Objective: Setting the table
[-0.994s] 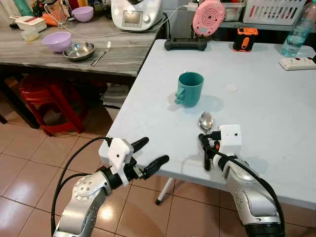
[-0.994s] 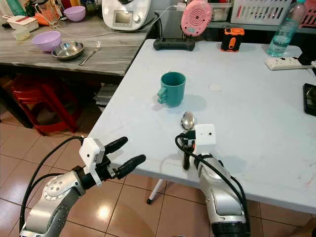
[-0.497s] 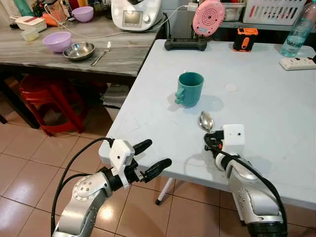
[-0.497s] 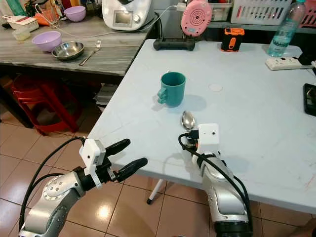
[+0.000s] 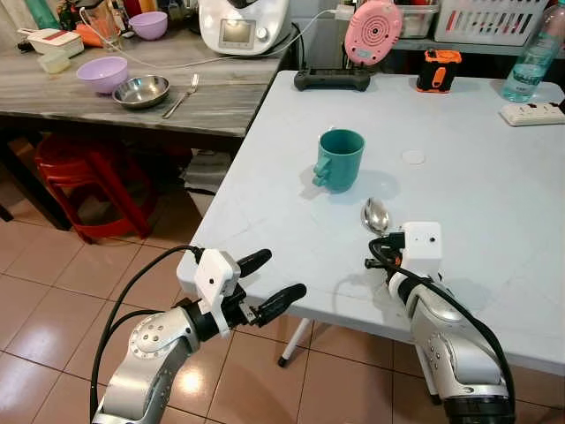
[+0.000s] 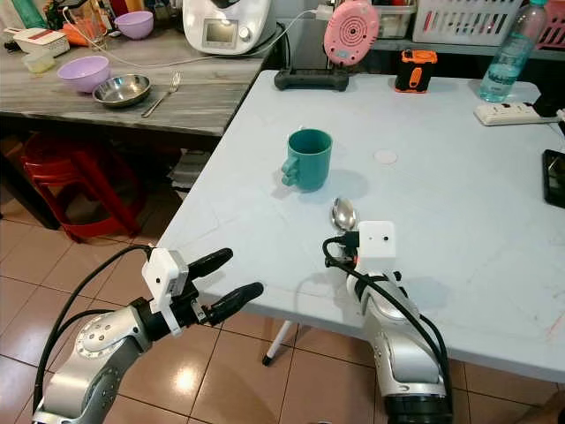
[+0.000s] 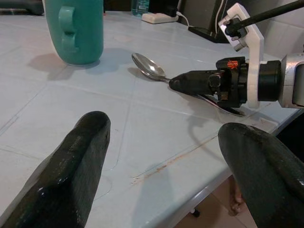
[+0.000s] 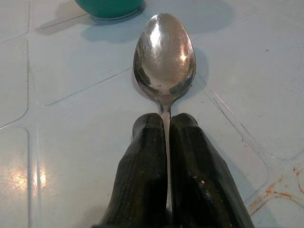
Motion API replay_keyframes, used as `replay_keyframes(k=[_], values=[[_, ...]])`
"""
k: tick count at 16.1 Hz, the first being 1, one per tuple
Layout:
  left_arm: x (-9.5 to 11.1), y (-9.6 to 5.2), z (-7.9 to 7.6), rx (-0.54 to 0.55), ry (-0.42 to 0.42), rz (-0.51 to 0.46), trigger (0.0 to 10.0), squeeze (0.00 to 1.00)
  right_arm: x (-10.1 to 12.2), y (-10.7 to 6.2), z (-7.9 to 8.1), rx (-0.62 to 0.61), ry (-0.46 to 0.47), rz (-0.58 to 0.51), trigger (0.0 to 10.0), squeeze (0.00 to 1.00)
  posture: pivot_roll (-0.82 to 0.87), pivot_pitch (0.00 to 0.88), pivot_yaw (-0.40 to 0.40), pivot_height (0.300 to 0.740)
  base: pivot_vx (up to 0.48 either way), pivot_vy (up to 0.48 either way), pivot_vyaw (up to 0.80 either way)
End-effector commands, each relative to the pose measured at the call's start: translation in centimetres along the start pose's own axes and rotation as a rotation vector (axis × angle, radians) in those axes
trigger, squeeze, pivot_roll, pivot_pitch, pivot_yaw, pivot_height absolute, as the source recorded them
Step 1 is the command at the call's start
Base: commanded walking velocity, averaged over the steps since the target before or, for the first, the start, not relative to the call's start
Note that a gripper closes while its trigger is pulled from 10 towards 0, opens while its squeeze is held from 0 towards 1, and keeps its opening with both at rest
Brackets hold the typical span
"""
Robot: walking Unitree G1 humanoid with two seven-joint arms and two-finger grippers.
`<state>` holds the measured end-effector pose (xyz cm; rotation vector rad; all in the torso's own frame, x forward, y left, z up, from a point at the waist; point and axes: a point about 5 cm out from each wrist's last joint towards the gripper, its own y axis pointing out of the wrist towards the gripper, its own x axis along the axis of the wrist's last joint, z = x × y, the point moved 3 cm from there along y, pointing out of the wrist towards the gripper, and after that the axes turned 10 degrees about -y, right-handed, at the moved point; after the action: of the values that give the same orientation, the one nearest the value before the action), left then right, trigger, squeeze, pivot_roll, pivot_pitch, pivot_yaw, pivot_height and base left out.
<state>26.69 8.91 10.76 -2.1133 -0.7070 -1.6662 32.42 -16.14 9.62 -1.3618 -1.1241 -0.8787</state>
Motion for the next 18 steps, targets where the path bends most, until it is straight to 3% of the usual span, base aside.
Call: replay_keyframes(k=[1, 2, 4, 7, 8, 9, 13, 18], values=[[0.6, -0.1, 0.2, 0.01, 0.03, -0.011, 10.0, 0.0, -2.6, -0.3, -0.3, -0.028, 0.058, 0.109, 0.0, 0.0, -0.1, 0.105, 0.07, 0.74, 0.0, 0.0, 0.0], [1.3, 0.0, 1.4, 0.107, 0.034, -0.058, 10.0, 0.0, -0.5, -0.4, -1.5, -0.105, 0.119, -0.001, 0.0, 0.0, -0.1, 0.105, 0.071, 0.74, 0.0, 0.0, 0.0], [2.6, 0.0, 3.7, 0.286, 0.067, -0.131, 10.0, 0.0, 2.2, -1.1, -3.2, -0.221, 0.102, -0.129, 0.0, 0.0, -0.11, 0.101, 0.071, 0.74, 0.0, 0.0, 0.0], [4.0, -0.5, 5.7, 0.453, 0.046, -0.218, 10.0, 0.0, 5.1, -2.2, -3.7, -0.271, 0.039, -0.279, 0.0, 0.0, -0.11, 0.099, 0.071, 0.74, 0.0, 0.0, 0.0], [4.4, -0.8, 6.5, 0.511, 0.025, -0.245, 10.0, 0.0, 6.1, -2.6, -3.6, -0.283, 0.016, -0.337, 3.5, 0.0, -0.11, 0.097, 0.071, 0.74, 0.0, 0.0, 0.0], [4.7, -1.2, 7.3, 0.572, -0.002, -0.274, 10.0, 0.0, 7.5, -3.2, -3.4, -0.293, -0.027, -0.409, 10.0, 0.0, -0.11, 0.095, 0.071, 0.74, 0.0, 0.0, 0.0], [5.0, -0.9, 7.5, 0.584, -0.028, -0.312, 10.0, 0.0, 8.3, -3.0, -3.2, -0.301, -0.049, -0.437, 10.0, 0.0, -0.11, 0.088, 0.072, 0.74, 0.0, 0.142, 0.0], [4.8, -0.7, 7.5, 0.586, -0.03, -0.312, 10.0, 0.0, 8.0, -2.9, -3.2, -0.299, -0.038, -0.437, 10.0, 0.0, -0.1, 0.083, 0.072, 0.74, 0.0, 0.371, -0.59]])
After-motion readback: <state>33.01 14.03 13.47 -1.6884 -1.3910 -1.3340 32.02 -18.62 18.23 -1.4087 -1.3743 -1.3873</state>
